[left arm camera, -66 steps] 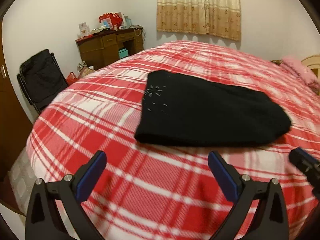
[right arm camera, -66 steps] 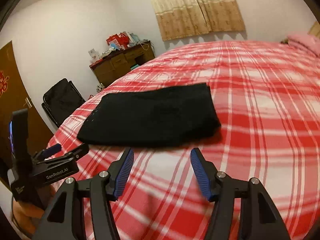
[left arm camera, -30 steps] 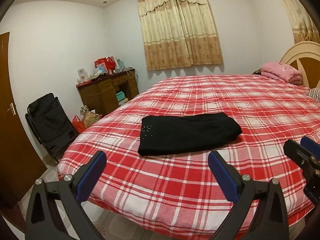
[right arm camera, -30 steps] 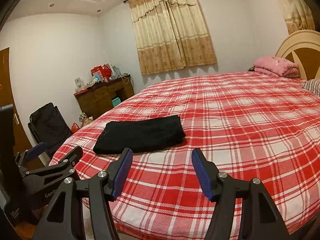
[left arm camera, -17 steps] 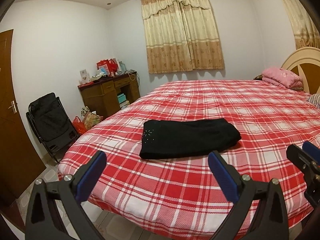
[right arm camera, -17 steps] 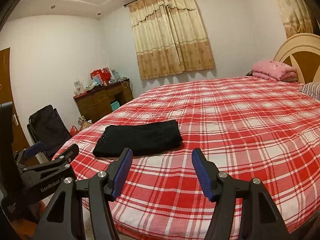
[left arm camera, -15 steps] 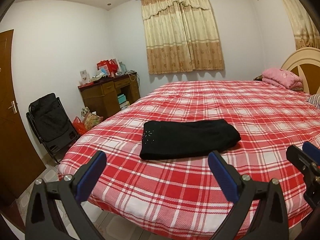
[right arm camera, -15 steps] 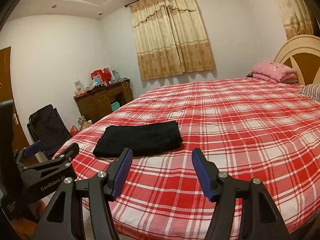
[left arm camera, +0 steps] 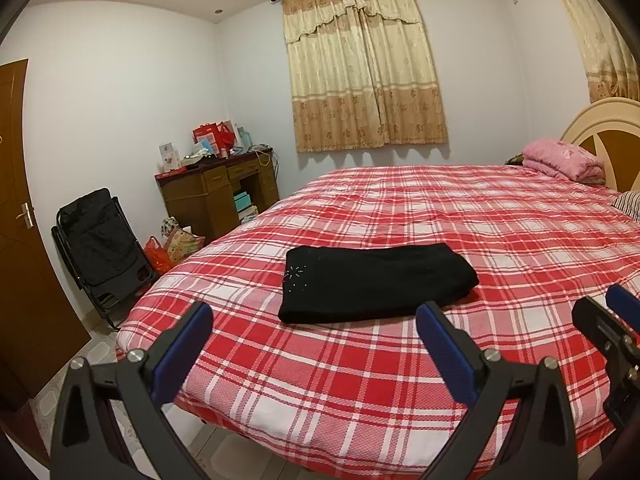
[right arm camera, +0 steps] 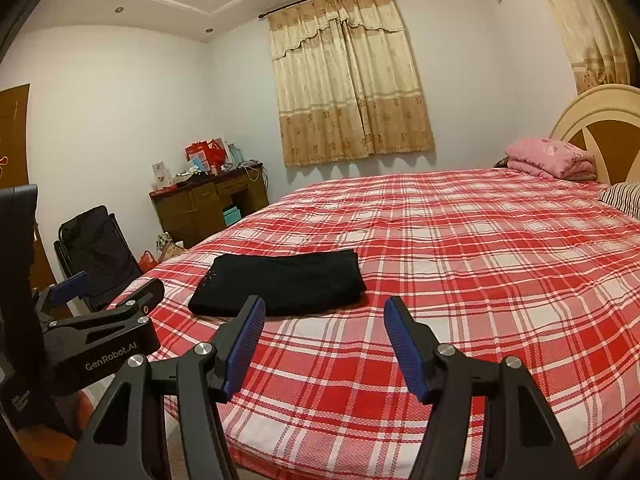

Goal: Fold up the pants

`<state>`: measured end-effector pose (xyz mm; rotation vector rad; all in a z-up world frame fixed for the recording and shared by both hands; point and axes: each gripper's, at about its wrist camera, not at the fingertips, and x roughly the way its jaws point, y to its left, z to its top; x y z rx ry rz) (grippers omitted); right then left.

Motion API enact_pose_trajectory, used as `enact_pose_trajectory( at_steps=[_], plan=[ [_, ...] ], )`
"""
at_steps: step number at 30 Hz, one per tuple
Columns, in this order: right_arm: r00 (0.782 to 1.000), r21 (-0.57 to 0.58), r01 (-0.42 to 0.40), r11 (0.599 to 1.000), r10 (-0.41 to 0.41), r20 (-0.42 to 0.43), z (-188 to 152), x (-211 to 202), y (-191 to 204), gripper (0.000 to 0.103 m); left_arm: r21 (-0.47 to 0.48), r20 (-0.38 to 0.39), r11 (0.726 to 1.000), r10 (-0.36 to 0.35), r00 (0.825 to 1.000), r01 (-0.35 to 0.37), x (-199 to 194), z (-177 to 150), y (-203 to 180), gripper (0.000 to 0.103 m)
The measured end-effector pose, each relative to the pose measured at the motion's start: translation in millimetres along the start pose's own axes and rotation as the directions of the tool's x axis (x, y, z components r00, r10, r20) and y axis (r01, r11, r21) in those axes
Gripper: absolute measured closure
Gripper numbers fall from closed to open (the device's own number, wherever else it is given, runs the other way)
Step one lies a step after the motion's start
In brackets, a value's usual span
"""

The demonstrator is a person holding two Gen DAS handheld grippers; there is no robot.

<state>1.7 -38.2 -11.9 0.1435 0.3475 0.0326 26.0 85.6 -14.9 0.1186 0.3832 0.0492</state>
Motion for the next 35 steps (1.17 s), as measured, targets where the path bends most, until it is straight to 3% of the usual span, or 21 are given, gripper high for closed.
enact_pose_trajectory(
  at_steps=[22,28,35],
  plan=[
    [1.000,-0.010,0.010,1.000,-0.010,0.011,-0.8,-2.9,-0.5,0.039,-0.035,0.009,0.999,0.001,1.000,-0.001,-1.4,3.5,3.7,0.000],
    [1.000,-0.012,0.009,1.000,-0.009,0.007,-1.4,-1.3,-1.5,0.039,-0.063,-0.017,0.997,-0.033,0.999,0.031,2.5,1.8,6.9,0.000],
    [1.000,0.006,0.008,1.000,-0.008,-0.014,-2.7,3.5,-6.3,0.038,-0.042,-0.015,0.999,-0.025,1.000,0.025,3.1,1.1,3.4,0.000]
  ],
)
